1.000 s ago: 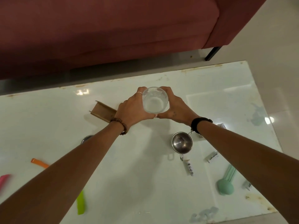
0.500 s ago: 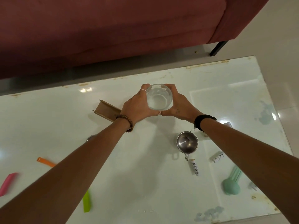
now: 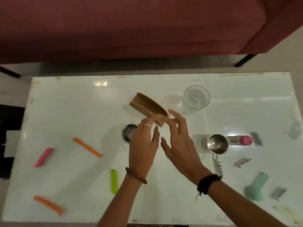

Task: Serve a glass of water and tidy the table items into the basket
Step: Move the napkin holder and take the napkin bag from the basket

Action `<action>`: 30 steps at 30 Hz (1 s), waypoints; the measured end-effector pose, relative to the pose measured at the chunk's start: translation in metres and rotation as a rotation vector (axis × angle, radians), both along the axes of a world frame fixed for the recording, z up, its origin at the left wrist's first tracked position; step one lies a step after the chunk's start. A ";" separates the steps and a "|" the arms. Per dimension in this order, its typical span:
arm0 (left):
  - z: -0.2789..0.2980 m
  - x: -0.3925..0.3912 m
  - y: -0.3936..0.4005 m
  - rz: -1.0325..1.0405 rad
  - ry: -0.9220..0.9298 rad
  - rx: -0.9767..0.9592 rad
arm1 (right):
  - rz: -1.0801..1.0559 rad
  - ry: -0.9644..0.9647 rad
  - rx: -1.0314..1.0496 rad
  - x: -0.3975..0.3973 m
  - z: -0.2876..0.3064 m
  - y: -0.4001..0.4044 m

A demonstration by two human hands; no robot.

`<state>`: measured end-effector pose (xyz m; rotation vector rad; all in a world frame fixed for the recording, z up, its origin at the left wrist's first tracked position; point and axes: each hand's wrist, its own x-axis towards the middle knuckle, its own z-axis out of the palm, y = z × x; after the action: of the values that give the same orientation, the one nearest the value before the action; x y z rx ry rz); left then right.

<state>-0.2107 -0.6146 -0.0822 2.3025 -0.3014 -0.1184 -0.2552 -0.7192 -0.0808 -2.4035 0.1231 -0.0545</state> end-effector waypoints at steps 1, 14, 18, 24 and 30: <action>0.002 -0.009 0.022 0.074 0.023 -0.018 | 0.044 0.005 0.006 -0.001 0.001 0.024; 0.014 0.017 0.389 0.213 -0.195 0.556 | 0.633 0.045 -0.036 0.069 -0.014 0.331; 0.013 0.039 0.499 0.221 -0.131 0.848 | 0.872 0.008 -0.201 0.111 -0.022 0.432; -0.008 0.048 0.591 0.172 -0.019 1.149 | 1.067 -0.051 -0.461 0.154 -0.051 0.524; -0.018 0.058 0.627 0.093 -0.014 0.660 | 1.029 -0.117 -0.552 0.159 -0.061 0.548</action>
<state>-0.1530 0.0129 -0.1002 2.9671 -0.1753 -0.1744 -0.0965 -0.1710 -0.1420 -2.6831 -1.3191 0.2791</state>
